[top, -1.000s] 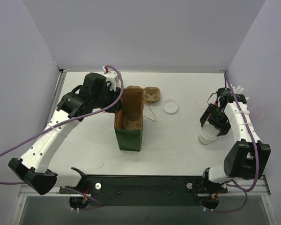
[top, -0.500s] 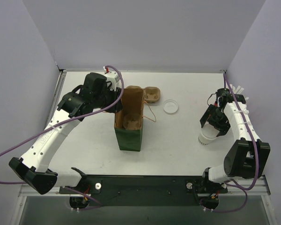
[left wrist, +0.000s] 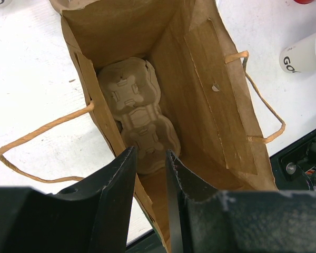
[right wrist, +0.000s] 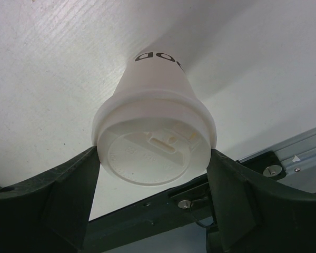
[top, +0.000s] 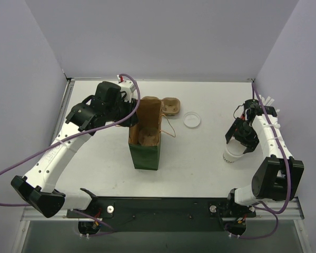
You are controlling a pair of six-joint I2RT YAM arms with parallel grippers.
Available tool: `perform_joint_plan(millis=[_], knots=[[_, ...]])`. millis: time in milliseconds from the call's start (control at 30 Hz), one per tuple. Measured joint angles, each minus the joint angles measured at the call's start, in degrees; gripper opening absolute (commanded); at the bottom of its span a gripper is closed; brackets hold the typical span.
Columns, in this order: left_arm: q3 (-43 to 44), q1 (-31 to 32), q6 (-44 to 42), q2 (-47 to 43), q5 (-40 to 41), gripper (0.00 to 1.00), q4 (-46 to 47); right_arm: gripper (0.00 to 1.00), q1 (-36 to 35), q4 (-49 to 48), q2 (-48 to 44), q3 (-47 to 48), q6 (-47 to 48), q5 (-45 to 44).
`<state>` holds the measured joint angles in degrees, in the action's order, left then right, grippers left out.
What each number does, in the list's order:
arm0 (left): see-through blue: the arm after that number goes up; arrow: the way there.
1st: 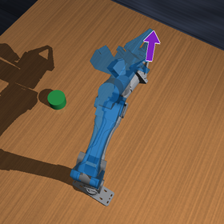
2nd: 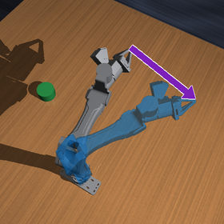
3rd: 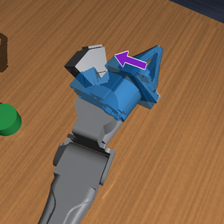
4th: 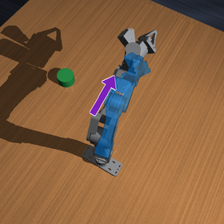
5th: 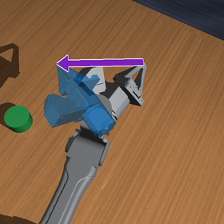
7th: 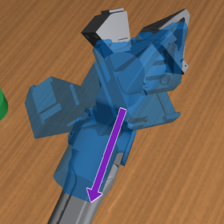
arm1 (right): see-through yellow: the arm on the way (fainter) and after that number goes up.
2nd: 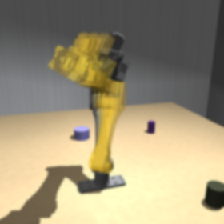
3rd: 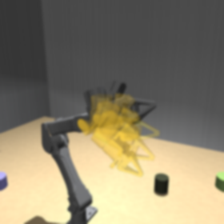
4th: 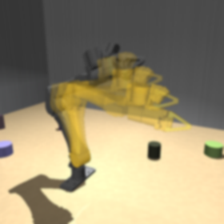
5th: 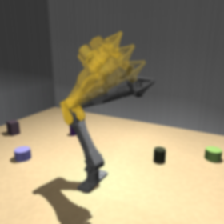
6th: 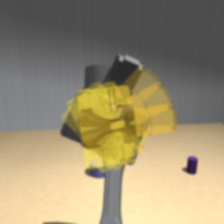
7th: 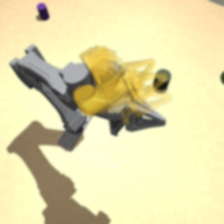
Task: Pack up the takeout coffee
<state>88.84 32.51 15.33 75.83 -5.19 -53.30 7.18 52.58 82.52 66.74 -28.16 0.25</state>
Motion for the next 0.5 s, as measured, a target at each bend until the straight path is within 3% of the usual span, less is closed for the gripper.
perform_joint_plan(millis=[500], knots=[[0.0, 0.0, -0.13, 0.5, 0.52, 0.38, -0.07, 0.49, -3.93, 3.48, -2.58, 5.51, -0.07, 1.81]])
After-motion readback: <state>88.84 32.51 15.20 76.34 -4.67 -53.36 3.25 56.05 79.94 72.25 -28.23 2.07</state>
